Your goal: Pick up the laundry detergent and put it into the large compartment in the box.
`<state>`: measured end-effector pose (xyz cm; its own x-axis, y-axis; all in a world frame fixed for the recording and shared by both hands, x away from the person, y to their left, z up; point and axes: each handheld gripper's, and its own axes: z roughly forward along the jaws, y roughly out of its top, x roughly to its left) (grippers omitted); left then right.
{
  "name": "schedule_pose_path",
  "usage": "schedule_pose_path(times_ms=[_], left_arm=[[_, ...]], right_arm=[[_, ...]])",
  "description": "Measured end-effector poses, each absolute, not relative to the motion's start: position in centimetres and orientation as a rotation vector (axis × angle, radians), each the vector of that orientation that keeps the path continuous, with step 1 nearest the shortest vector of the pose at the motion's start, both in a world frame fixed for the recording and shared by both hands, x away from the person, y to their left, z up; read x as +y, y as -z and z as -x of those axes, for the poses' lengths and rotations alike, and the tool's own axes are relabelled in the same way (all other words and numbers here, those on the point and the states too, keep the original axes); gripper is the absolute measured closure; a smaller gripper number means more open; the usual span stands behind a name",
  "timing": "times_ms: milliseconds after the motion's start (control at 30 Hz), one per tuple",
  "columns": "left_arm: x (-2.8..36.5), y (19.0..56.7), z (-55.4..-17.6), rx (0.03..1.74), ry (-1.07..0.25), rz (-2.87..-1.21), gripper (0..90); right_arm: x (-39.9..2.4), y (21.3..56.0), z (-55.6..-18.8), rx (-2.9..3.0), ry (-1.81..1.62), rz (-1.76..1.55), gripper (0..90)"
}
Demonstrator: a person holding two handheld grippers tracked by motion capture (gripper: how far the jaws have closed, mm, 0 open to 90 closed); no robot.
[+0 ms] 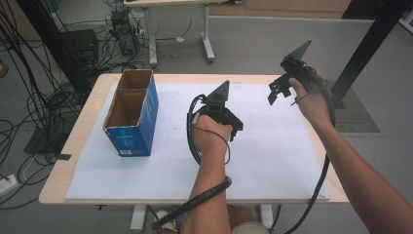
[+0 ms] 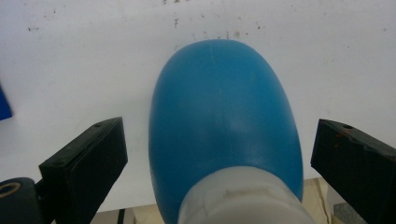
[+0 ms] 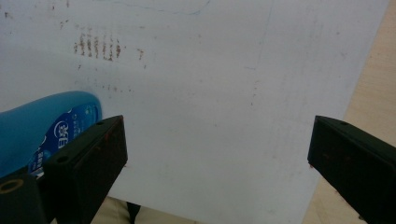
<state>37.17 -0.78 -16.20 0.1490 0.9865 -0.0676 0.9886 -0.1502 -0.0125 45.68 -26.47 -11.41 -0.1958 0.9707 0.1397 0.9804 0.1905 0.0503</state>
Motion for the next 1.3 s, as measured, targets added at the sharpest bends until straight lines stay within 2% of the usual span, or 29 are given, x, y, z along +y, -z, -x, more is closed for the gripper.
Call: schedule_pose_path(times_ms=[1300], left_arm=[[-0.66, 16.35, -36.90, 2.006, 0.085, -2.368, 4.3]], right_arm=[[-26.25, 11.36, -45.60, -2.368, 0.194, 1.939, 4.5]])
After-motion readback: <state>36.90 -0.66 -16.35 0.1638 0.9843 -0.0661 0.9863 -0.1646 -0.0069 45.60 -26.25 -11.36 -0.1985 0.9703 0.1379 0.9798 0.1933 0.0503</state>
